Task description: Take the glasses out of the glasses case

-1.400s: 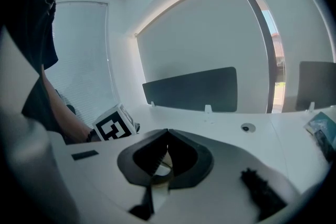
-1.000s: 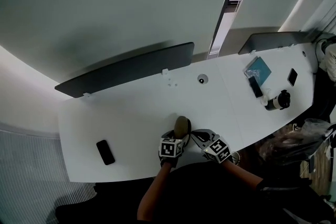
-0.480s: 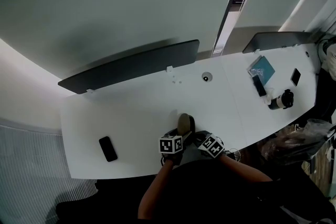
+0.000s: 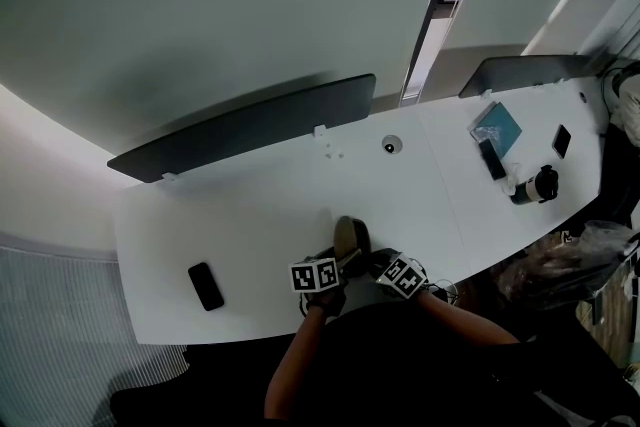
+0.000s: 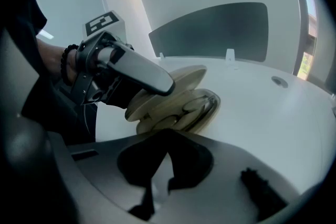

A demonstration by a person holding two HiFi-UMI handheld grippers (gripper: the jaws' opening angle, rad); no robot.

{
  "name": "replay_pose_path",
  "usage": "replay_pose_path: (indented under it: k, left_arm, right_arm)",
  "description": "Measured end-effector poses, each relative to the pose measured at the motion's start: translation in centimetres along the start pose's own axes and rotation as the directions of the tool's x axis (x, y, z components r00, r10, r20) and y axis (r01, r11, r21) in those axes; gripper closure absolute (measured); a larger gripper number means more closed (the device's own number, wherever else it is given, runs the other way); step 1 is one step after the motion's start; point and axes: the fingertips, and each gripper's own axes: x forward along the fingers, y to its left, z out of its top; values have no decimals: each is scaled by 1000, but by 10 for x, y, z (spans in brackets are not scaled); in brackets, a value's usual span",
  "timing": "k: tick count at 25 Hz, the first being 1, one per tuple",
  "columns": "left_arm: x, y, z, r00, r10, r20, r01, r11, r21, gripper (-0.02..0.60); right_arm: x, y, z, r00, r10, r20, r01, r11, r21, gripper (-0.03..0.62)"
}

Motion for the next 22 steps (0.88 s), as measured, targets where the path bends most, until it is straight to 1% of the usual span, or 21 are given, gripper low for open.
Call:
replay_pose_path:
  k: [7,9,12,14,18,22]
  left_arm:
    - [-13,3,-6,1000,-21,5,21,998,-63,235]
    - [-17,4,-4,1000,-10,13,10,998,-57,236]
    - [-27,9,0,999,32,37,-31,999,-26,250]
    - [-33,13,1,998,47,52,-45,999,-25,253]
    - [-41,20,3,995,60,79,-55,997,-56,253]
    - [-47,27,3,992,66,104,-56,994,-92,252]
  right_arm:
    - [4,4,-1,1000,-1,-11,1,1000,-17,586]
    - [6,6,-1,1000,3,-24,-4,999,-45,586]
    - [13,10,-2,999,8,-48,-14,992,-126,586]
    - [14,11,-3,998,5,-62,-14,989,-150,586]
    - [11,13,0,999,10,-50,-15,995,-98,586]
    - [11,13,0,999,12,-41,-15,996,-83,586]
